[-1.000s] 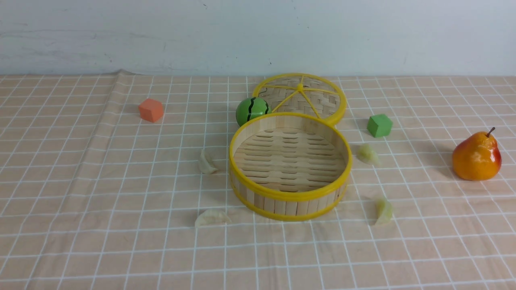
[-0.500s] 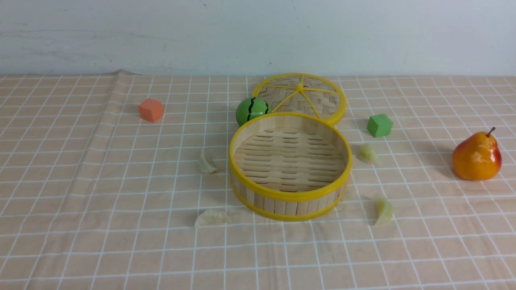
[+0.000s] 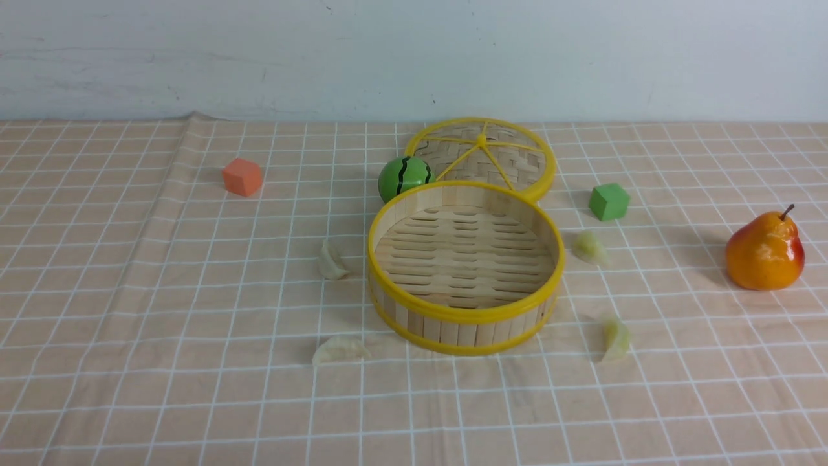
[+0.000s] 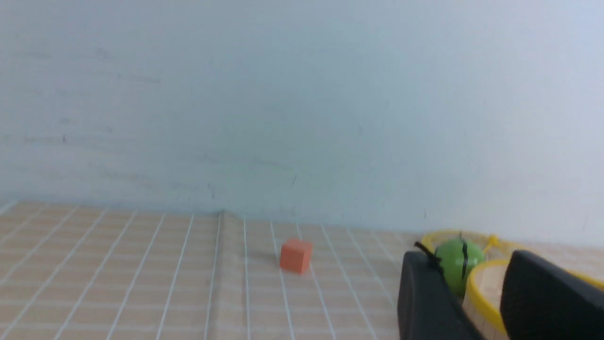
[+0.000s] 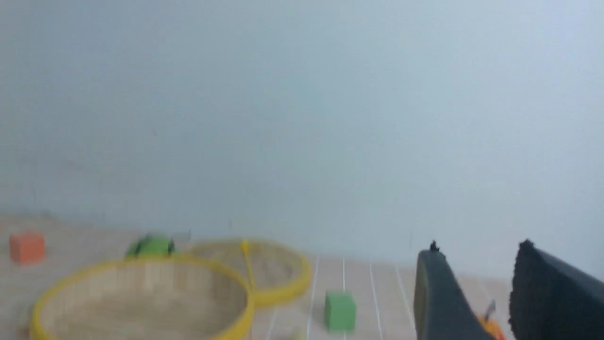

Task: Put the dumplings into the steamer on the table with the brown tablecloth.
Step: 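Reach for and grasp a dumpling on the table with the left gripper, then place the dumpling into the bamboo steamer basket with the left gripper, then reach for and grasp a dumpling on the table with the left gripper, then place the dumpling into the bamboo steamer basket with the left gripper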

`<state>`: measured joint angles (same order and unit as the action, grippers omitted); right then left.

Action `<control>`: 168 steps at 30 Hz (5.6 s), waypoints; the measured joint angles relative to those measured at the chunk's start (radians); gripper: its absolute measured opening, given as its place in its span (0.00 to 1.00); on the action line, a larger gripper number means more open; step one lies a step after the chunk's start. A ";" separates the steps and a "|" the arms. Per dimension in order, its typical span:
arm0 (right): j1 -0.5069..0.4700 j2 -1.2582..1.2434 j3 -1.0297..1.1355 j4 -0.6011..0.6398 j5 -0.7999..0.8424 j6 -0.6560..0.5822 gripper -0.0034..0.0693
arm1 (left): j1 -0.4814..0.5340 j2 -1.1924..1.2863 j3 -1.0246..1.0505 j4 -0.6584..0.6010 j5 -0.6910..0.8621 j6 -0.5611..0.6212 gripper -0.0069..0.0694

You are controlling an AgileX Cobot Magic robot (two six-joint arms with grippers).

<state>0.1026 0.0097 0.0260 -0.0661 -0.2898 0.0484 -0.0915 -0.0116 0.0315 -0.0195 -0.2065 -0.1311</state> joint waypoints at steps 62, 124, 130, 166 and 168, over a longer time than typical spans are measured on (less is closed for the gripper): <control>0.000 1.039 -0.581 0.589 0.746 -0.332 0.03 | -0.237 2.068 -1.669 -0.080 0.906 -0.044 0.59; 0.000 1.039 -0.583 1.040 0.838 -0.805 0.08 | -0.382 2.058 -1.586 0.087 1.133 0.168 0.83; 0.000 1.039 -0.583 1.055 0.845 -0.826 0.09 | -0.382 2.109 -1.586 0.057 1.161 0.271 0.70; 0.000 1.081 -0.582 1.138 0.827 -0.878 0.13 | -0.389 2.080 -1.733 -0.282 0.965 0.518 0.75; 0.000 1.081 -0.582 1.138 0.827 -0.885 0.13 | -0.389 2.057 -1.745 -0.250 0.998 0.475 0.78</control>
<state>0.1026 1.0909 -0.5561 1.0722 0.5375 -0.8363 -0.4802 2.0454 -1.7134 -0.2694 0.7915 0.3436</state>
